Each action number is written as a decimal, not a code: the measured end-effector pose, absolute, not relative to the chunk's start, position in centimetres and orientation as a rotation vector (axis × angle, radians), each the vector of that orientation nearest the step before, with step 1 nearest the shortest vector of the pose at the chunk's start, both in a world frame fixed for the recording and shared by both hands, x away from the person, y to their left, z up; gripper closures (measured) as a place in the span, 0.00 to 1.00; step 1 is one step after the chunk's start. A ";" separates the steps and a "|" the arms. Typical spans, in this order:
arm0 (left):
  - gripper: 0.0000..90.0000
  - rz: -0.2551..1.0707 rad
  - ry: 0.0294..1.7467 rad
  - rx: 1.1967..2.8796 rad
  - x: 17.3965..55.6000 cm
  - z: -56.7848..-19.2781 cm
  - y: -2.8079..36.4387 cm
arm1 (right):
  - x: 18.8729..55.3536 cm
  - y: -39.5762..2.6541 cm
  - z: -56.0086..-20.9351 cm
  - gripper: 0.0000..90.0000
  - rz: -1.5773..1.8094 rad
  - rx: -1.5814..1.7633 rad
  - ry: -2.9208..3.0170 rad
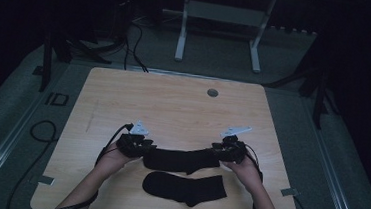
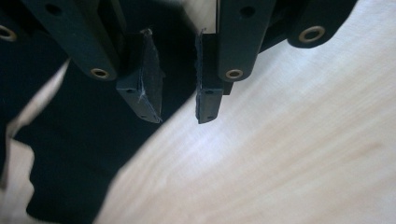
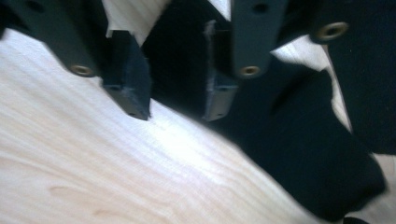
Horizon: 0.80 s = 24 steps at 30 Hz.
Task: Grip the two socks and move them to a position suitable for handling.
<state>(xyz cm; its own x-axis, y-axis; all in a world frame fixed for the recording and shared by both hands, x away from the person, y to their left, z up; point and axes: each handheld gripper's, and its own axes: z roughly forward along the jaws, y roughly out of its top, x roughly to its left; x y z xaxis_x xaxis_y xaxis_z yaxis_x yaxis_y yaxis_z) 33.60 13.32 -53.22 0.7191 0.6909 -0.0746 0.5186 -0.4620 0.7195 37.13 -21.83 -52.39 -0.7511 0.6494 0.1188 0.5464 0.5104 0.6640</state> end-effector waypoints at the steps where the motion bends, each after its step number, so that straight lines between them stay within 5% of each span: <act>1: 0.78 0.309 0.914 2.155 33.5 -53.0 13.3 | 37.1 -22.0 -52.2 0.68 1.063 1.039 2.589; 5: 0.78 0.300 0.896 2.113 32.7 -52.1 13.1 | 36.4 -21.9 -51.8 0.86 1.060 1.011 2.592; 7: 0.86 0.249 0.849 2.145 32.2 -52.1 12.6 | 36.0 -21.5 -52.2 0.90 1.059 0.989 2.612; 12: 0.93 0.209 0.800 2.286 31.5 -53.7 11.0 | 35.8 -20.8 -54.0 0.90 1.006 0.973 2.660; 24: 0.95 0.194 0.852 2.277 32.8 -55.9 11.3 | 35.9 -21.7 -54.9 0.90 0.950 0.998 2.652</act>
